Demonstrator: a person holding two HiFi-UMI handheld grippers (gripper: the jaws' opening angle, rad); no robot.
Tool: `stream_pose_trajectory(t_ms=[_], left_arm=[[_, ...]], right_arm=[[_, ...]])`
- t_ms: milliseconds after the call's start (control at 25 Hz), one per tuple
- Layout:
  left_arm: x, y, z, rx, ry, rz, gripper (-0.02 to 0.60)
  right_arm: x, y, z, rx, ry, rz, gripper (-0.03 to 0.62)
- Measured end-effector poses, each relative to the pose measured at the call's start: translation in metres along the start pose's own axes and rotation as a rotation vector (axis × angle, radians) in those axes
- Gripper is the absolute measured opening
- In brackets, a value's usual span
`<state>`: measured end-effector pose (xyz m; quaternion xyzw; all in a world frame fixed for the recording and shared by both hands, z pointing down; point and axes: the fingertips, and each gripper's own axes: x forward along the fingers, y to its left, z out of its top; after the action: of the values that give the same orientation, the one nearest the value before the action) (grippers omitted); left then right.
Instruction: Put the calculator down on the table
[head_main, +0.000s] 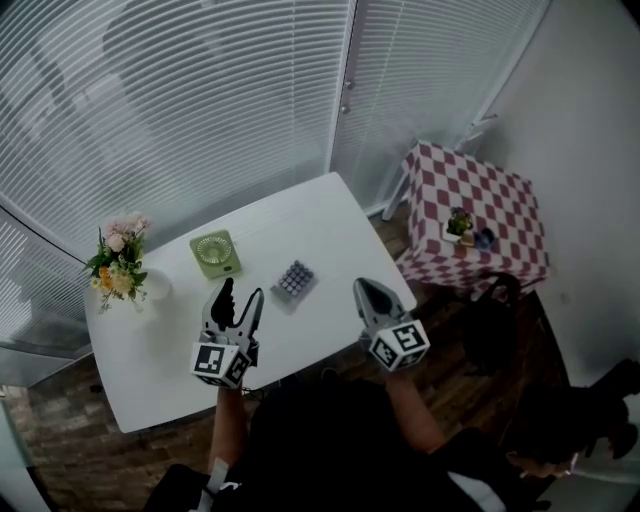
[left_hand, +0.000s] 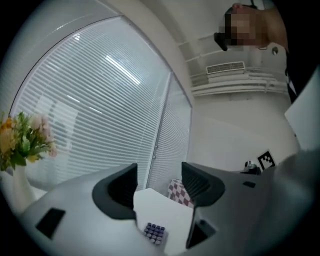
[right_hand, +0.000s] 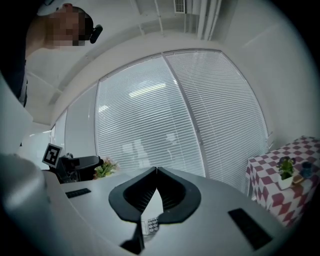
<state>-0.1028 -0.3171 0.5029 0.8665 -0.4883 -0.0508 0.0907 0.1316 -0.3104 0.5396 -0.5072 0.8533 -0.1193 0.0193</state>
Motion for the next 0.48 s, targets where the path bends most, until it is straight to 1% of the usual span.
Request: stream_pose_trajectory(t_ms=[120,200,240,360,480], left_arm=[[-0.003,-0.008,0.016,0.11,-0.02,0.003,0.256],[-0.005,-0.011,0.021,0.181,-0.016,0.008,0.257],[-0.006,-0.011,0.022,0.191,-0.012,0.004,0.256],[-0.008,-0.012,0.022,0.165,-0.019,-0.025,0.256],[-0.009,-0.012,0.019,0.16,-0.014,-0.019,0.256]], right_arm=[[-0.001,-0.006,0.002,-0.02,-0.003,-0.012,0.006],[-0.001,-0.008,0.002,-0.046,-0.002,-0.015,0.006],[-0.001,-0.007,0.002,-0.06,-0.001,-0.015,0.006],[0.0,-0.005,0.001,-0.068,0.001,-0.008,0.006],[0.0,-0.007,0.002,-0.061,-0.001,-0.011,0.006]])
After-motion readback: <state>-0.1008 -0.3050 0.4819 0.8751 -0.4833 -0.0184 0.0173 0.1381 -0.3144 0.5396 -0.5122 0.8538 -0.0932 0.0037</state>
